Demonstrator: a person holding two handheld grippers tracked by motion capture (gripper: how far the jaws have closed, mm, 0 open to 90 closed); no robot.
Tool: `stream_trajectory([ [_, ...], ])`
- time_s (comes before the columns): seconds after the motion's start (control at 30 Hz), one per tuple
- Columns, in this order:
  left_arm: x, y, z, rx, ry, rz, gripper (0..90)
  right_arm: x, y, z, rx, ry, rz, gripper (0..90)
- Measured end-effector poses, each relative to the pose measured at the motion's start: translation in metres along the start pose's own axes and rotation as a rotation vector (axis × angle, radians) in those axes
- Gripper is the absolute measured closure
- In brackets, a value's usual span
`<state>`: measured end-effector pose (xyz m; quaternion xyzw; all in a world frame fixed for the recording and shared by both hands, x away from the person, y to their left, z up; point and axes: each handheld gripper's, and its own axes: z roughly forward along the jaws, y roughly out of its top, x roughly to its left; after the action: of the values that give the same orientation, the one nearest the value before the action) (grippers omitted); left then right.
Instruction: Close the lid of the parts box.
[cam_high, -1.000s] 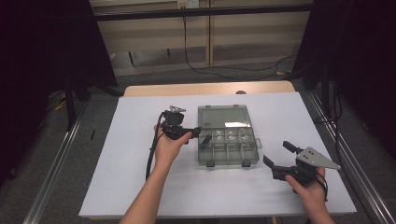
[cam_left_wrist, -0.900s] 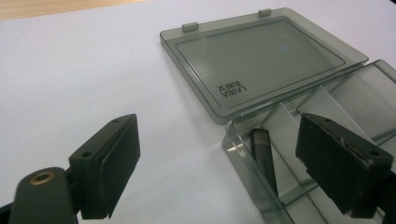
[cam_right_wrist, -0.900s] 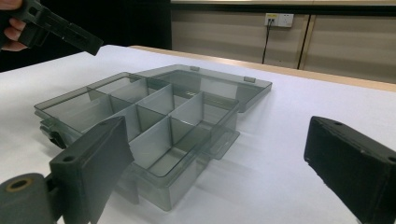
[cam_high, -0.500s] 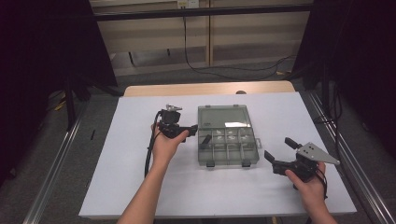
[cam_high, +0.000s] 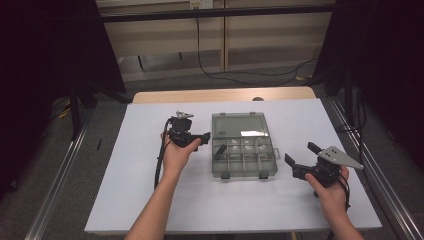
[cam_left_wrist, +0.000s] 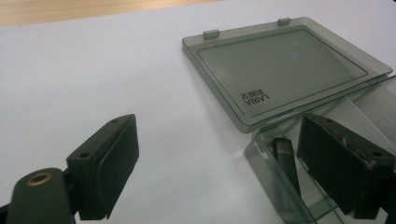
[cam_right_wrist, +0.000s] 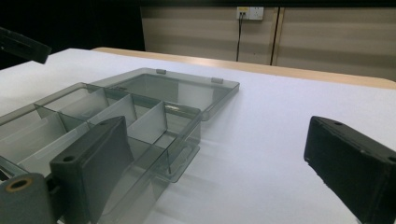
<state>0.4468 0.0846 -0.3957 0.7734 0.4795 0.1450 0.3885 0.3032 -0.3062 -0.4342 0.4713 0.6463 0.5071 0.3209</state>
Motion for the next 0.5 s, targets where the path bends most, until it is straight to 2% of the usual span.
stream_trajectory([
  [0.17, 0.003, 0.000, -0.001, -0.004, 0.005, -0.004, 12.8, 0.000, 0.003, 0.003, 0.010, -0.006, -0.004, 6.5],
  [0.3, 0.005, 0.000, 0.001, -0.006, 0.007, -0.008, 12.8, -0.004, 0.005, 0.006, 0.015, -0.010, 0.019, 6.2],
  [0.5, 0.007, 0.000, 0.005, -0.006, 0.015, -0.011, 12.8, -0.008, 0.009, 0.011, 0.028, -0.032, 0.018, 6.5],
])
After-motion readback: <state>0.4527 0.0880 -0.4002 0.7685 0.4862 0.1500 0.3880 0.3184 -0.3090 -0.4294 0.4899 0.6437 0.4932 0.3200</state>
